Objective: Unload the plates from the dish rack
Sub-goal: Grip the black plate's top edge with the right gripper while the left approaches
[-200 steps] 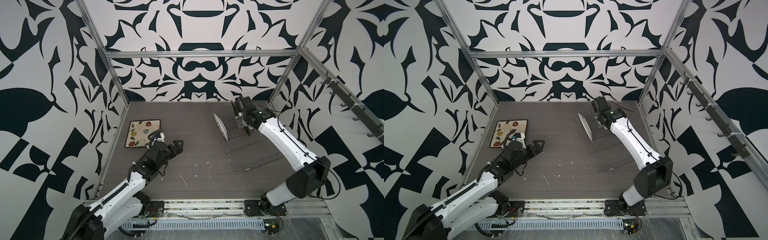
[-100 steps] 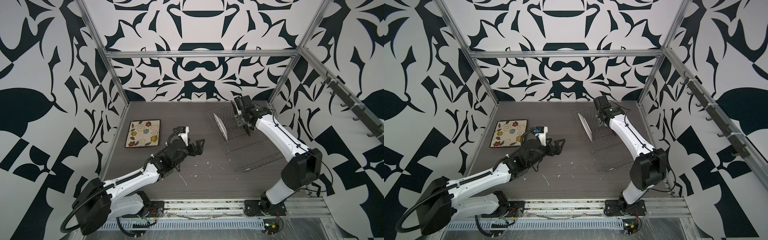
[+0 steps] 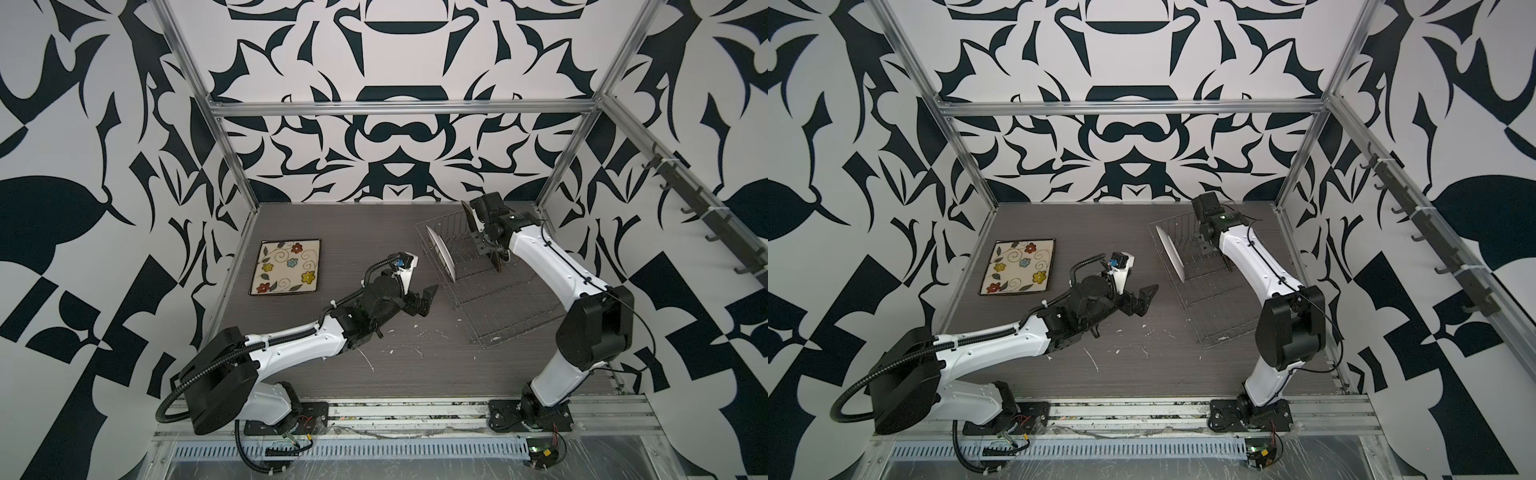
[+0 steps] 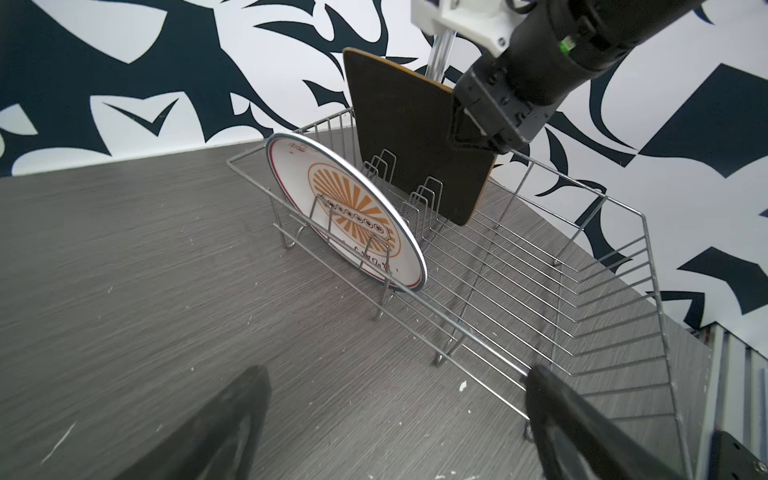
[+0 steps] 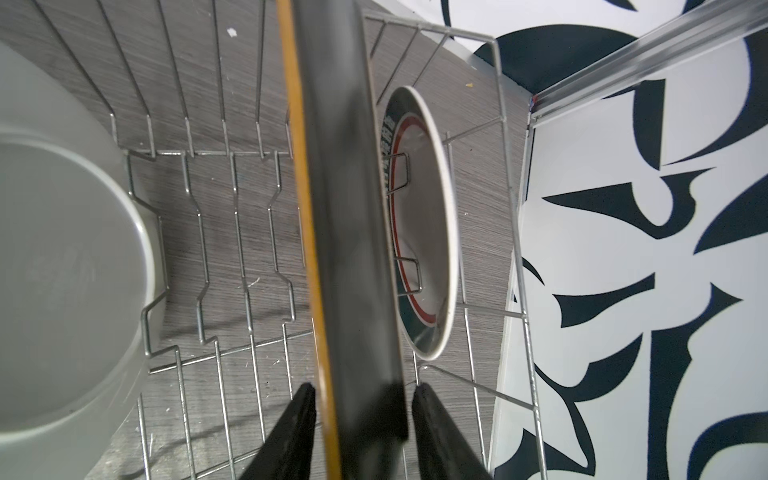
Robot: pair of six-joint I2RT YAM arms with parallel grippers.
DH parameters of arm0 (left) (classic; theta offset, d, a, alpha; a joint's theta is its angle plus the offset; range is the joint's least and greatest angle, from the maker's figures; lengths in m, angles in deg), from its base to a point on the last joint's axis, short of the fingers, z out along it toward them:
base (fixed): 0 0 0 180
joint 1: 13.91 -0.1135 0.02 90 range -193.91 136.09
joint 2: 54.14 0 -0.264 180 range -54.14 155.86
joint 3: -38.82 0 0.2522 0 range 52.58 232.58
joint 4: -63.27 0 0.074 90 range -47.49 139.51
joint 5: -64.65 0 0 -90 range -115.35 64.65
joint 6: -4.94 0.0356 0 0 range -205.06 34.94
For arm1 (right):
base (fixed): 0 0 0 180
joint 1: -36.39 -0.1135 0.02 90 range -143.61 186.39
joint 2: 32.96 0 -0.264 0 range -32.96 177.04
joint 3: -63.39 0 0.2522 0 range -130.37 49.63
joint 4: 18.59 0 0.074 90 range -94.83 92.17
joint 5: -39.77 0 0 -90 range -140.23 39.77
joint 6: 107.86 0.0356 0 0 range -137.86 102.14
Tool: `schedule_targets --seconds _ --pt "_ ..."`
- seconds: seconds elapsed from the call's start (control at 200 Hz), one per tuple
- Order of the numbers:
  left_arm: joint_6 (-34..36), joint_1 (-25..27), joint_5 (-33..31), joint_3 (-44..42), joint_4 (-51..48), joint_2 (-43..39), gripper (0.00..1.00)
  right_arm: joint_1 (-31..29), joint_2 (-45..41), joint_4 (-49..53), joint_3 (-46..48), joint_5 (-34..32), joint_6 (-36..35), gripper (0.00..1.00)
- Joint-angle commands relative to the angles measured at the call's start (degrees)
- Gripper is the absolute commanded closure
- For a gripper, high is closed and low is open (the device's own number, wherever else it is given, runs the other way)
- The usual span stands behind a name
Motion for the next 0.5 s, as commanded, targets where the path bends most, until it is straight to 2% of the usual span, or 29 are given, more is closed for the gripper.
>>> schedule_targets --seconds 0.0,0.495 --pt "2.0 0.0 0.9 2.0 2.3 1.1 0.01 0.0 -0.2 -0.8 -0.8 -0.8 -0.9 0.57" --pt "0.0 0.0 2.1 -0.9 4.8 -1.1 0.01 0.1 0.0 -1.3 -1.1 -1.0 -2.0 0.72"
